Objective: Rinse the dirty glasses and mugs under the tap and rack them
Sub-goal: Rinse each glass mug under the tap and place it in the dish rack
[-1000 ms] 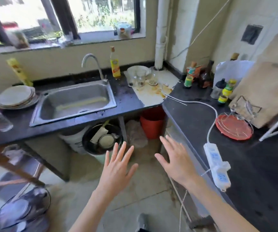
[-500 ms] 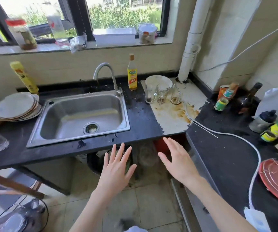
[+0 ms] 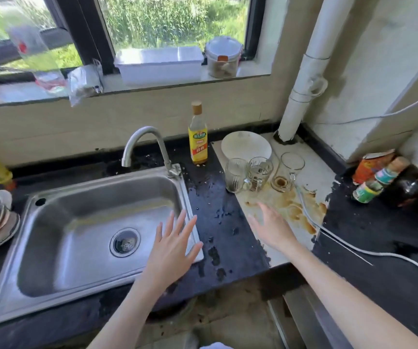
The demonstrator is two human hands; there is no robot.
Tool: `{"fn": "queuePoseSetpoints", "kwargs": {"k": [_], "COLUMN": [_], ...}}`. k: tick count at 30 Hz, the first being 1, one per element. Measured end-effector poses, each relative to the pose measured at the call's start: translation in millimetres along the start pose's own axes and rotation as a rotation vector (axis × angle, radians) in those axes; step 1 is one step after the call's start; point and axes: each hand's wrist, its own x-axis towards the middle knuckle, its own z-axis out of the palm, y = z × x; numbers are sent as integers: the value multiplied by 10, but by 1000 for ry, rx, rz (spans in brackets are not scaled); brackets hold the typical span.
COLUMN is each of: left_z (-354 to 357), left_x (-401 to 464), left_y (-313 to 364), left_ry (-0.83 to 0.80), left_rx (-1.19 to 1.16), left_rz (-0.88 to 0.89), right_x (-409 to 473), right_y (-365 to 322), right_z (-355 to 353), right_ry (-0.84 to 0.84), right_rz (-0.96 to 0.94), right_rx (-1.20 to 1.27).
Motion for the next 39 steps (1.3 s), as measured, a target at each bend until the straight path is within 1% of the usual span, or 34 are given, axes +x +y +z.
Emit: {"fn": "queuePoseSetpoints", "kwargs": {"k": [3, 6, 7, 10, 12, 15, 19, 23, 25, 28, 31, 35, 39], "left_z": [-8, 14, 47, 167, 224, 242, 236, 271, 293, 295, 237, 155, 96], "left_x": [290, 503, 565, 665, 671, 662, 544, 372, 306, 239, 273, 436, 618], "left_y": [-43, -37, -33, -10, 10, 24, 23, -38, -73, -150, -253, -554, -1026], "left_ry": [22, -28, -18, 7, -20, -15, 46, 104, 141, 151, 94, 33, 35], "left_rx": [-8, 29, 36, -14, -74, -125, -186, -221, -267, -368, -528, -733, -902], "left_rz": [18, 17, 10, -81, -166, -287, -426, -492, -497, -506, -488, -451, -404], "right_x": [553, 1025, 1149, 1420, 1517, 1607, 1658, 1603, 1581, 1455, 1276, 1196, 1233], "right_y": [-12, -9, -3, 72, 145, 189, 129, 51, 73, -30, -300, -769, -1210], "right_z": [-58, -56, -42, 46, 126, 190, 260, 333, 401, 435, 403, 520, 747], "right_ry": [3, 7, 9, 33, 17, 20, -22, -50, -58, -115, -195, -368, -573], "right_rz": [59, 109, 124, 127, 112, 113, 95, 76, 55, -15, -139, -276, -294], "right_rx": [17, 58, 77, 107, 133, 181, 205, 242, 295, 323, 383, 351, 389]}}
